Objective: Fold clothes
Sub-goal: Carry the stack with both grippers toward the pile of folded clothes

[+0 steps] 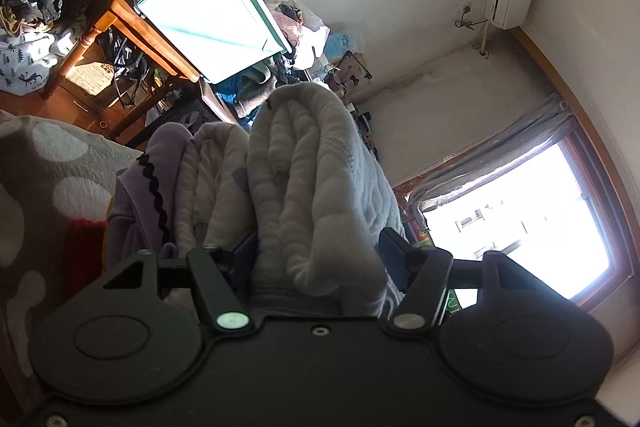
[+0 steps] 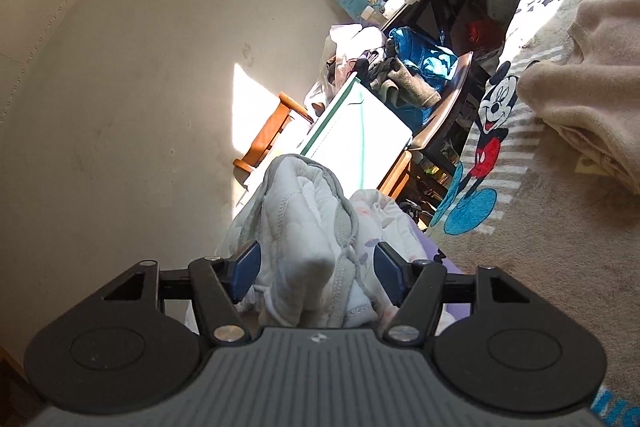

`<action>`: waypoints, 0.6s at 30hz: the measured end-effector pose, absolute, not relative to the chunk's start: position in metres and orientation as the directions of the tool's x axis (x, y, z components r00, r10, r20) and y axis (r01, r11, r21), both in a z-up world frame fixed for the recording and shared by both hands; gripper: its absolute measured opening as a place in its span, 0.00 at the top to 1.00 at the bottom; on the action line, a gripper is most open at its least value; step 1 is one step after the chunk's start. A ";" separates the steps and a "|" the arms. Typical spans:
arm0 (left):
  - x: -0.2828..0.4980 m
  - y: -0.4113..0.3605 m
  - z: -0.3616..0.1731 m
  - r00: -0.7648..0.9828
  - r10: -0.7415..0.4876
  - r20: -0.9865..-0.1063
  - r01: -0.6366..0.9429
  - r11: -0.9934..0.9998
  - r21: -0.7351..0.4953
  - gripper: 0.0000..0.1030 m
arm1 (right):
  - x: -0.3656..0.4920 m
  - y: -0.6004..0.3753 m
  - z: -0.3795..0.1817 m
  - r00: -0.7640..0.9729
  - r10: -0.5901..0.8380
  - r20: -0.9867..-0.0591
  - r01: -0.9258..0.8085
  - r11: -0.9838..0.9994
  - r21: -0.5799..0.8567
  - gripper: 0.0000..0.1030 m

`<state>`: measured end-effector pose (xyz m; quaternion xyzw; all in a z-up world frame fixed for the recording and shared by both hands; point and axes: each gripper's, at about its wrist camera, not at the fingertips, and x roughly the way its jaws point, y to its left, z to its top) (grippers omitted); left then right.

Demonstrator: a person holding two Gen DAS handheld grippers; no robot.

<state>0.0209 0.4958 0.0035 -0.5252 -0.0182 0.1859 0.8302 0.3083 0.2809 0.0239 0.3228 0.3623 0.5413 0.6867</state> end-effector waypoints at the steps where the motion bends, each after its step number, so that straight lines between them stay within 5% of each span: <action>1: 0.018 0.495 0.005 0.929 0.331 -0.166 -0.291 0.378 -0.879 0.36 | 0.308 0.277 0.028 0.161 0.976 -0.147 -0.518 0.210 0.829 0.37; 11: 0.013 0.492 0.023 0.907 0.377 -0.185 -0.343 0.409 -0.846 0.32 | 0.297 0.269 0.048 0.215 0.961 -0.176 -0.574 0.270 0.773 0.24; 13: 0.019 0.493 0.024 0.904 0.370 -0.216 -0.367 0.407 -0.837 0.41 | 0.299 0.282 0.047 0.211 0.963 -0.165 -0.577 0.259 0.775 0.27; 15: 0.025 0.492 0.023 0.898 0.366 -0.242 -0.392 0.421 -0.818 0.59 | 0.301 0.298 0.043 0.196 0.967 -0.165 -0.585 0.250 0.771 0.39; 18: 0.034 0.489 0.023 0.900 0.353 -0.255 -0.405 0.462 -0.789 0.69 | 0.298 0.318 0.025 0.163 0.959 -0.231 -0.571 0.283 0.770 0.58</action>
